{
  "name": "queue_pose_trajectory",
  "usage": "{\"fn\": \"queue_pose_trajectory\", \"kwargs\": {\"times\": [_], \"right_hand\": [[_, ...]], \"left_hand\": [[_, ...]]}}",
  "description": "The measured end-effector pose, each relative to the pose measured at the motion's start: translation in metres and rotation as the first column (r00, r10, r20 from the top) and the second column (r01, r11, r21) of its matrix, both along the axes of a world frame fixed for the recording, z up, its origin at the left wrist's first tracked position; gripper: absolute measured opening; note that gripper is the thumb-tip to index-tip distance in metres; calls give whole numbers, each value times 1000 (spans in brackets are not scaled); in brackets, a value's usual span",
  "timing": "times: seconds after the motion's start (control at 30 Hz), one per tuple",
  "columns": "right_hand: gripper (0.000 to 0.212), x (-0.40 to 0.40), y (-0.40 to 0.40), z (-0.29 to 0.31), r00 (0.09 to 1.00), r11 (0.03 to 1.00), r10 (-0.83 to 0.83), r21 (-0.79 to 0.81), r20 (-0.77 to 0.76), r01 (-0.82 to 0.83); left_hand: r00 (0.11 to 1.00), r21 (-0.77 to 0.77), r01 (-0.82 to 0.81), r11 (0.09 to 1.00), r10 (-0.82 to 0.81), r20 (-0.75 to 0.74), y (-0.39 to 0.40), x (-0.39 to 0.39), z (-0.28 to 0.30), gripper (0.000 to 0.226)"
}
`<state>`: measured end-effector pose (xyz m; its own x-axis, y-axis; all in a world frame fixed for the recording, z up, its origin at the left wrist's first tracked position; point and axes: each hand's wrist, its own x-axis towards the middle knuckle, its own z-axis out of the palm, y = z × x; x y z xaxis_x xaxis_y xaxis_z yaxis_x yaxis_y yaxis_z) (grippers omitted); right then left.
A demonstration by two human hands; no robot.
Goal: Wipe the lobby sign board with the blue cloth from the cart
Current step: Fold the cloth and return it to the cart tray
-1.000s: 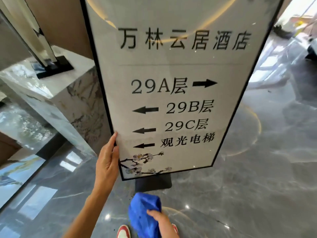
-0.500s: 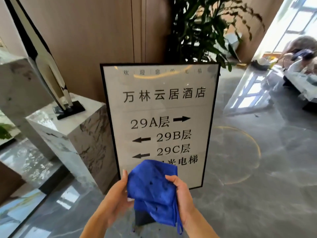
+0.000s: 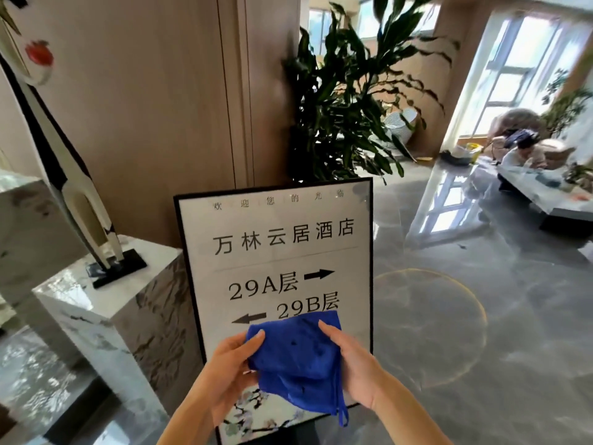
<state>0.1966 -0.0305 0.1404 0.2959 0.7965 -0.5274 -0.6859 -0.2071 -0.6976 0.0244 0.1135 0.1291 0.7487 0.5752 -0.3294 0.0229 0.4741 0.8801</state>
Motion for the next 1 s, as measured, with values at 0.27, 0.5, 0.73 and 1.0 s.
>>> {"fn": "queue_pose_trajectory", "kwargs": {"times": [0.27,0.5,0.73,1.0], "right_hand": [[35,38,1,28,966,999,46,10,255,-50],[35,51,-2,46,823,999,-19,45,568,-7],[33,56,-8,62,583,997,22,24,812,-70],[46,65,-15,74,269,978,199,-172,942,-121]], "left_hand": [[999,101,54,993,-54,4,20,20,24,33],[998,232,-58,971,60,-1,19,32,32,30],[998,425,-61,903,44,50,17,35,52,50],[985,654,79,752,42,-167,9,43,67,51]]}}
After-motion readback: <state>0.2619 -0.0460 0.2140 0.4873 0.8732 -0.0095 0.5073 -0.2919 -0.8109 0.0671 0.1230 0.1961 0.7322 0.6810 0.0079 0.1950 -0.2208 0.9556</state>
